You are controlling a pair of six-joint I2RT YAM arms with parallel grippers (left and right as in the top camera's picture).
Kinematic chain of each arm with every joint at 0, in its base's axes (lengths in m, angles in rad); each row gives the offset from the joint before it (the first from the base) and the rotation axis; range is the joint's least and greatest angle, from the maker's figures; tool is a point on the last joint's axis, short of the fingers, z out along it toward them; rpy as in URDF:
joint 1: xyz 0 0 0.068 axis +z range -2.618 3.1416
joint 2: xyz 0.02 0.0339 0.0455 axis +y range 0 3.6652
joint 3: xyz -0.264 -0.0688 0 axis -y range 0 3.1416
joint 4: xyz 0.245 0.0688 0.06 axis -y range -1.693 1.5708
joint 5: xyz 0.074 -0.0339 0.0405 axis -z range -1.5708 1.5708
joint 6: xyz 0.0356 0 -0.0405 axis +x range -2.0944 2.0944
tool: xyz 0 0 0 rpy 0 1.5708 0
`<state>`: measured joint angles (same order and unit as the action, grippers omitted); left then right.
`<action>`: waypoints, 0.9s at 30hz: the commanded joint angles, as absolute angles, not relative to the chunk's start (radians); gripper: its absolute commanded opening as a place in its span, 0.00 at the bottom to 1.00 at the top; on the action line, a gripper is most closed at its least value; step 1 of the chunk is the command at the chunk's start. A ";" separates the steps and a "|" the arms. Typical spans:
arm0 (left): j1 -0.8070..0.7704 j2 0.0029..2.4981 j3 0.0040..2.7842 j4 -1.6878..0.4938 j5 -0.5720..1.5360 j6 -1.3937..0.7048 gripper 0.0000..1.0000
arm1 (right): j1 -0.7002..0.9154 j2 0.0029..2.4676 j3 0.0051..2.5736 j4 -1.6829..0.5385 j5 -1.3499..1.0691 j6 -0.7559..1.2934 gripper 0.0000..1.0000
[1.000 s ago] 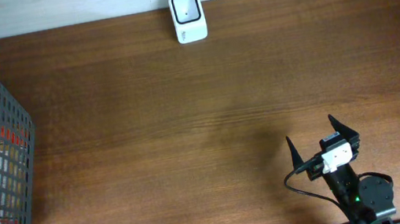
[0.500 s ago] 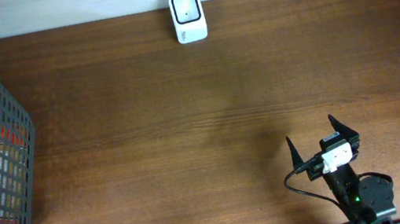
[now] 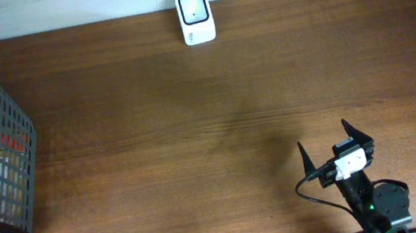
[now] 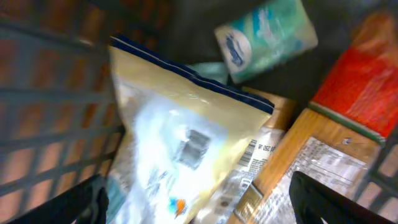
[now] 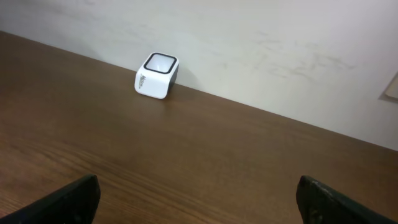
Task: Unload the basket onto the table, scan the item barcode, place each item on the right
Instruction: 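Reach the left gripper into the grey basket and grasp a snack bag, then carry the yellow-blue snack bag to the table centre and release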
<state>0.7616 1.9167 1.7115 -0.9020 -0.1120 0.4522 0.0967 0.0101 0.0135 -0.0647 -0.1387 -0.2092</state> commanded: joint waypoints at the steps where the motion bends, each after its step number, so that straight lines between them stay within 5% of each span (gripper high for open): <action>1: 0.762 1.977 1.702 -0.907 -0.117 0.489 0.91 | 0.089 0.004 0.006 -0.067 -0.134 -0.205 0.99; 11: 0.762 2.082 1.700 -0.877 -0.254 0.488 0.88 | 0.089 0.003 0.006 -0.067 -0.134 -0.205 0.99; 14: 0.763 2.085 1.700 -0.864 -0.304 0.488 0.63 | 0.089 0.003 0.006 -0.067 -0.134 -0.205 0.99; 16: 0.762 2.085 1.700 -0.864 -0.312 0.488 0.22 | 0.089 0.003 0.006 -0.067 -0.134 -0.205 0.99; 18: 0.762 2.084 1.700 -0.864 -0.312 0.488 0.00 | 0.089 0.003 0.006 -0.067 -0.134 -0.205 0.99; 27: 0.717 1.893 1.765 -0.846 -0.318 0.373 0.00 | 0.089 0.003 0.006 -0.067 -0.134 -0.205 0.99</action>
